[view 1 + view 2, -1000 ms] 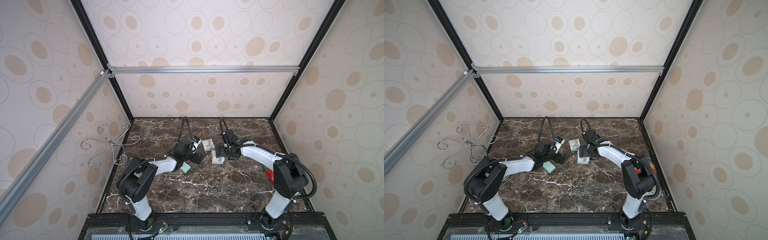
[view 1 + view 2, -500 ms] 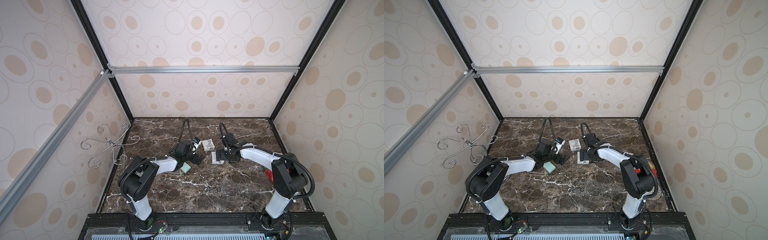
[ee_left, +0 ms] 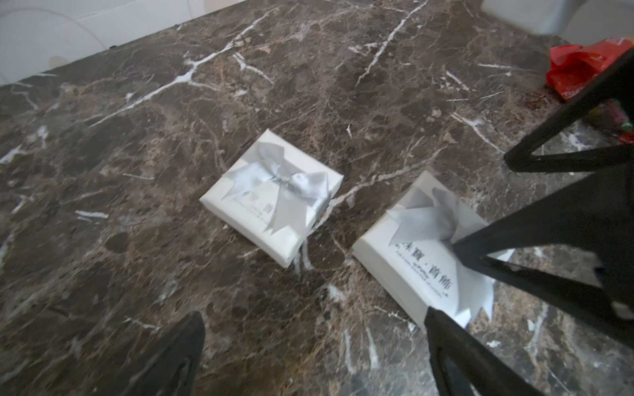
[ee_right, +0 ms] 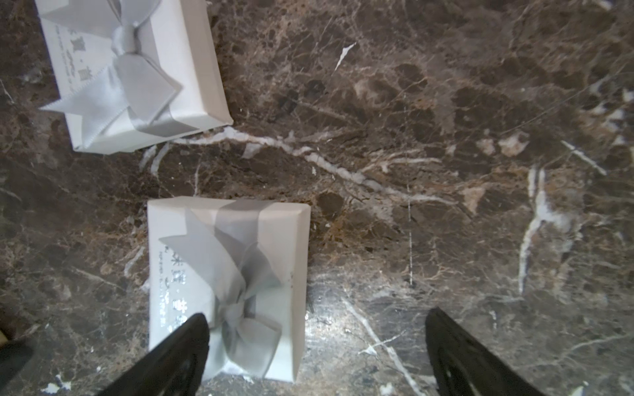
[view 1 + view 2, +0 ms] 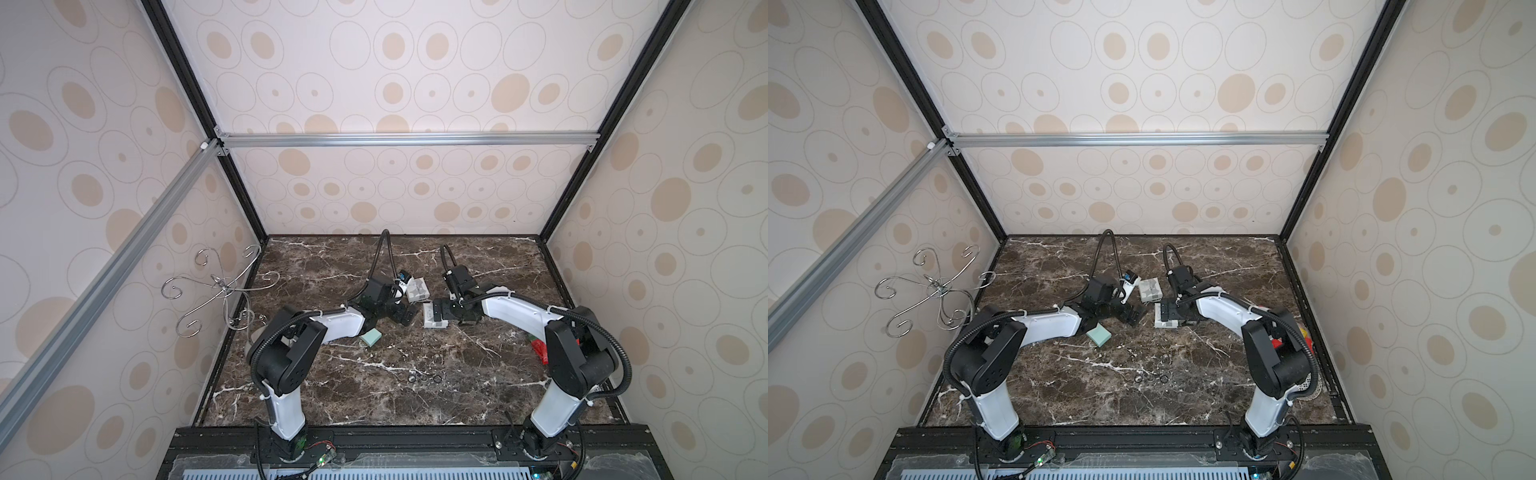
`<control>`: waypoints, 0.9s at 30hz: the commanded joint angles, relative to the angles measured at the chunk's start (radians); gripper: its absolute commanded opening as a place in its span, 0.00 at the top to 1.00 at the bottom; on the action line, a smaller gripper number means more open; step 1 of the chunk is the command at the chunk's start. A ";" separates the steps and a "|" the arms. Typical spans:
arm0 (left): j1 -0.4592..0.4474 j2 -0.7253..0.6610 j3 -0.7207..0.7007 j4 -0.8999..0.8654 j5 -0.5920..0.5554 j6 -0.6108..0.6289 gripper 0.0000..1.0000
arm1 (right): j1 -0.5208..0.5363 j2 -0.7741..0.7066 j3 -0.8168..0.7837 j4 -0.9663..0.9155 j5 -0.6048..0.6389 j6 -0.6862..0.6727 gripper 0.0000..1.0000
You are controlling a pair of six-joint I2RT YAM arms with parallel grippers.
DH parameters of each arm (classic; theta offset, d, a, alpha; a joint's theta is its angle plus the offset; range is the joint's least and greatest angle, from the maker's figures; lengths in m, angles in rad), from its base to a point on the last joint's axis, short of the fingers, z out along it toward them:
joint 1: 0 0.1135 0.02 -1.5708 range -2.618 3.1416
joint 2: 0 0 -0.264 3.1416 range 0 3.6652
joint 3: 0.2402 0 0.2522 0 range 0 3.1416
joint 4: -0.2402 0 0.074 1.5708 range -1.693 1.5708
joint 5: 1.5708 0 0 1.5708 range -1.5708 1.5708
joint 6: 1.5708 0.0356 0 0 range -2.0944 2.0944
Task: Take the rings out of the lift-off lid box
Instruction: Close the lid on the jewelry box.
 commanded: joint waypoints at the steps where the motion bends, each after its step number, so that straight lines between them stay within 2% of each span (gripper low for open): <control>1: -0.030 0.029 0.059 -0.060 -0.041 0.023 0.00 | -0.023 -0.046 -0.010 0.009 0.012 -0.018 0.00; 11: -0.067 0.092 0.120 -0.108 -0.098 0.023 0.00 | -0.062 -0.034 -0.040 0.051 -0.010 -0.033 0.00; 27: -0.068 0.132 0.149 -0.123 -0.093 0.017 0.00 | -0.077 0.048 -0.053 0.054 -0.014 -0.030 0.00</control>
